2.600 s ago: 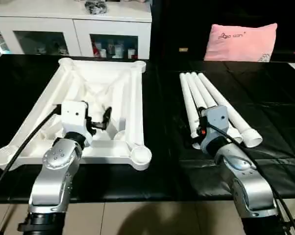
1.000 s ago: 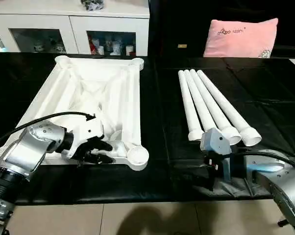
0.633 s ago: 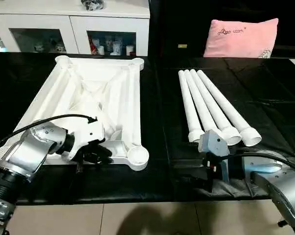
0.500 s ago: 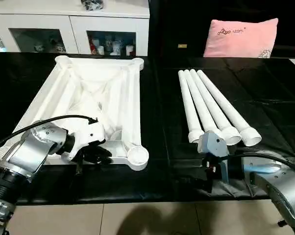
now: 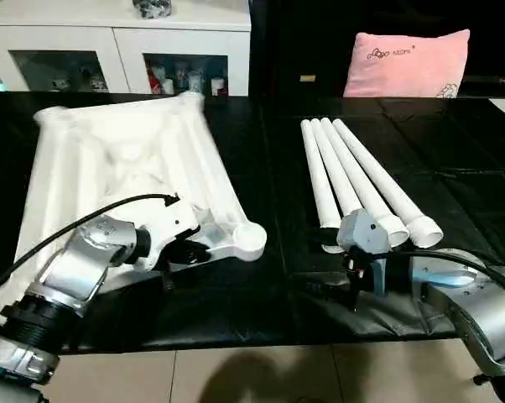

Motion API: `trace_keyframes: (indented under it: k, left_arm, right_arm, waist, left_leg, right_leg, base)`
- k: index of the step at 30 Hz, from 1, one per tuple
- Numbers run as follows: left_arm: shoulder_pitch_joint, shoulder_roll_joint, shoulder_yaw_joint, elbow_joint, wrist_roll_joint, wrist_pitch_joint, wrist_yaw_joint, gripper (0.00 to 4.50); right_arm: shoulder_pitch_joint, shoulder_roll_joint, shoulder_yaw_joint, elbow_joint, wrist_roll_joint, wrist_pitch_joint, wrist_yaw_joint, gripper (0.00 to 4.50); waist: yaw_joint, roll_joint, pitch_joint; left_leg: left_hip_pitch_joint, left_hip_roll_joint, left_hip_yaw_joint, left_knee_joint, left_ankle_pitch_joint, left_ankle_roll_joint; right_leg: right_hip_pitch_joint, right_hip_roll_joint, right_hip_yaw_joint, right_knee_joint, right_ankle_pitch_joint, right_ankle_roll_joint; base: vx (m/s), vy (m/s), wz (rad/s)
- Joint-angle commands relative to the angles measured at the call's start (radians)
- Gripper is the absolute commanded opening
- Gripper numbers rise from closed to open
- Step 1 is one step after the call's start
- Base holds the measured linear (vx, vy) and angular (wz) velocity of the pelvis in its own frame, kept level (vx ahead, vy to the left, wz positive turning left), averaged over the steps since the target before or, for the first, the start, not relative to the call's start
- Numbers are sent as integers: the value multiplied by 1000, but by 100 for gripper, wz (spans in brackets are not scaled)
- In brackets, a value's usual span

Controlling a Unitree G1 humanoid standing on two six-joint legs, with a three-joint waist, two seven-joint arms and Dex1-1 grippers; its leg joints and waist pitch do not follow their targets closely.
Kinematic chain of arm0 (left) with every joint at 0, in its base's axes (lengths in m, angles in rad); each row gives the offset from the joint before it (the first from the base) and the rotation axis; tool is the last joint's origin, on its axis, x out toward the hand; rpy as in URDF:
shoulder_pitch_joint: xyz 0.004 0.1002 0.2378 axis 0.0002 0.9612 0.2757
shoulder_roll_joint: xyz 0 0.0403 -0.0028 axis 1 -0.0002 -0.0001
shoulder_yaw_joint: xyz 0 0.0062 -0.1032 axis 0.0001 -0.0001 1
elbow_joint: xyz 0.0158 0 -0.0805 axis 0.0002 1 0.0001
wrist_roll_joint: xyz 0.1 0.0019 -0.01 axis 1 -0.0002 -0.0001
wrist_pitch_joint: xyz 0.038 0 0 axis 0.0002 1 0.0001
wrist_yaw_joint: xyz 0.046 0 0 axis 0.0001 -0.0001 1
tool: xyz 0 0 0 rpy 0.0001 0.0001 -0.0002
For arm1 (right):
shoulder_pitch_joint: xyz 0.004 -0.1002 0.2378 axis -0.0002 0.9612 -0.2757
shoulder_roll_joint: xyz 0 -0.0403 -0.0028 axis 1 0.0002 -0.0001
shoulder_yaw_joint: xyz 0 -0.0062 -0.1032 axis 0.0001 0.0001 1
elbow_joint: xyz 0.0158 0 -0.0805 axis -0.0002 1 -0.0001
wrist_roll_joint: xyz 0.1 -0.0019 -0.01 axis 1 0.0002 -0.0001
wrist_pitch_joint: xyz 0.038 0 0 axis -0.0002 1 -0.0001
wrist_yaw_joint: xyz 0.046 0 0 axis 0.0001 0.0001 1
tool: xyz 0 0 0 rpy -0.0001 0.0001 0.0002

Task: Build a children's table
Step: Move table base

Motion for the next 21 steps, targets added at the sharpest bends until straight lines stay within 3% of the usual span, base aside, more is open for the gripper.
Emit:
trace_keyframes:
  k: [1, 6, 10, 11, 16, 18, 21]
  left_arm:
    - [12, -2, -3, -3, 13, 22, 28, 6]
    - [17, -27, -6, -6, 34, 41, 65, 6]
    - [20, -35, 14, -40, -14, -4, 38, 6]
    - [20, -35, 14, -40, -14, -4, 38, 29]
    - [5, -19, 46, -33, -24, -22, 36, 66]
    - [4, -13, 57, -33, -27, -34, 36, 82]
    - [0, 19, 102, -56, -70, -35, 0, 99]
  right_arm:
    - [-23, 2, -22, 12, -7, -13, -17, 450]
    - [-43, 16, -39, 40, -23, -23, -64, 450]
    - [-61, 59, -76, 50, 17, 34, -95, 450]
    - [-61, 59, -76, 50, 17, 34, -95, 450]
    - [-115, 148, -132, 99, 73, 84, -177, 450]
    - [-135, 168, -133, 121, 71, 104, -205, 450]
    - [-231, 260, -154, 237, 32, 136, -325, 450]
  waist:
    - [3, 8, -50]
    - [9, 10, -48]
    - [7, 12, -48]
    - [7, 12, -50]
    - [4, 12, -52]
    - [6, 14, -51]
    - [2, 12, -51]
  left_leg:
    - [-21, 15, 13, -79, -24, 27]
    - [-16, 16, 16, -81, -58, 23]
    - [-19, 15, 15, -83, -63, 20]
    - [-19, 15, 14, -82, -54, 19]
    - [-17, 13, 16, -81, -18, 19]
    - [-14, 14, 18, -82, -19, 13]
    - [-16, 10, 18, -85, -25, -3]
  right_leg:
    - [66, -52, 34, -67, -43, -244]
    - [64, -52, 35, -71, -76, -244]
    - [66, -52, 35, -71, -82, -240]
    - [66, -52, 35, -70, -69, -242]
    - [65, -50, 33, -64, -12, -256]
    - [64, -50, 33, -65, -16, -253]
    - [63, -51, 32, -64, -39, -251]
  base:
    - [0, 0, 0]
    - [0, 0, 0]
    - [0, 0, 0]
    - [0, 0, 0]
    - [0, 0, 0]
    - [0, 0, 0]
    - [0, 0, 0]
